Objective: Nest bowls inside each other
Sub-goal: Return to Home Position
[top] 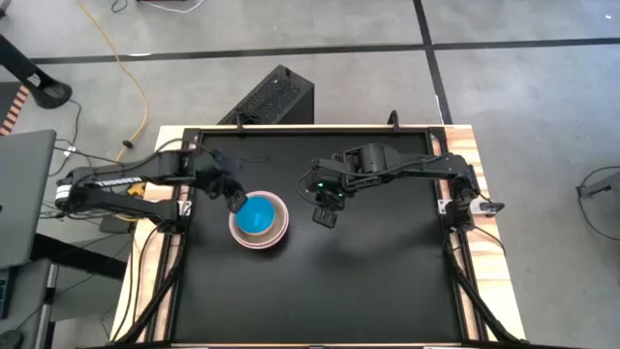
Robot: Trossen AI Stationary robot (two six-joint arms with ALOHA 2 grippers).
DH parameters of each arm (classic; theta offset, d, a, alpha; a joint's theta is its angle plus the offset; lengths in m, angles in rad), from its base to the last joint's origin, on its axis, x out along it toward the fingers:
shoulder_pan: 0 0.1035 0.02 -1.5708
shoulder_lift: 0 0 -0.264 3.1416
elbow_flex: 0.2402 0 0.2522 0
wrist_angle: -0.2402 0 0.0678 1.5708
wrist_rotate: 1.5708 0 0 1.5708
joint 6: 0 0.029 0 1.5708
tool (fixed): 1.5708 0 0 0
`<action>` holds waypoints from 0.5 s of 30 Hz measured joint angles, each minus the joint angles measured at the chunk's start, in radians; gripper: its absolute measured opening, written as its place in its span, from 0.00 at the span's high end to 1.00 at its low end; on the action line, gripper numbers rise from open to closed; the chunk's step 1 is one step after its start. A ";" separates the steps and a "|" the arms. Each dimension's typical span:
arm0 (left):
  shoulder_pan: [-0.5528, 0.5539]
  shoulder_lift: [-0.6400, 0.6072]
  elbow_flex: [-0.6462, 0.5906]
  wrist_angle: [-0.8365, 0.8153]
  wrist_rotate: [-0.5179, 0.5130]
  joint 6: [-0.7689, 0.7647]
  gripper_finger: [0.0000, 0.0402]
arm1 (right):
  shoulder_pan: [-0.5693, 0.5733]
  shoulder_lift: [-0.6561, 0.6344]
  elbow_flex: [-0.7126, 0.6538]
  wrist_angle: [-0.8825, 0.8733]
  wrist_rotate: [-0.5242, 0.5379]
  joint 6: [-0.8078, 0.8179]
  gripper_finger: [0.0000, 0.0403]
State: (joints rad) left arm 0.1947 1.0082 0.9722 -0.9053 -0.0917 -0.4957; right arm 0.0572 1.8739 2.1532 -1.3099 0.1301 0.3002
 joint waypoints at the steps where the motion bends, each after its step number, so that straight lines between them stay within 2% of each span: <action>1: 0.000 -0.007 0.024 0.013 -0.001 0.033 0.69 | 0.006 -0.009 0.000 -0.001 0.000 -0.028 0.66; 5: -0.028 -0.063 0.058 0.187 -0.003 0.159 0.69 | 0.023 -0.058 0.000 -0.003 -0.053 -0.129 0.69; 9: -0.092 -0.164 -0.014 0.448 0.004 0.257 0.69 | 0.021 -0.145 -0.076 0.049 -0.120 -0.197 0.73; 12: -0.132 -0.254 -0.108 0.586 0.007 0.293 0.69 | 0.009 -0.281 -0.264 0.158 -0.134 -0.195 0.76; 15: -0.150 -0.365 -0.227 0.707 0.007 0.288 0.69 | -0.010 -0.477 -0.564 0.392 -0.137 -0.157 0.79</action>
State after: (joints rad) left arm 0.0449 0.6436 0.7451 -0.1980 -0.0847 -0.2082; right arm 0.0468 1.3973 1.5891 -0.9180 -0.0066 0.1429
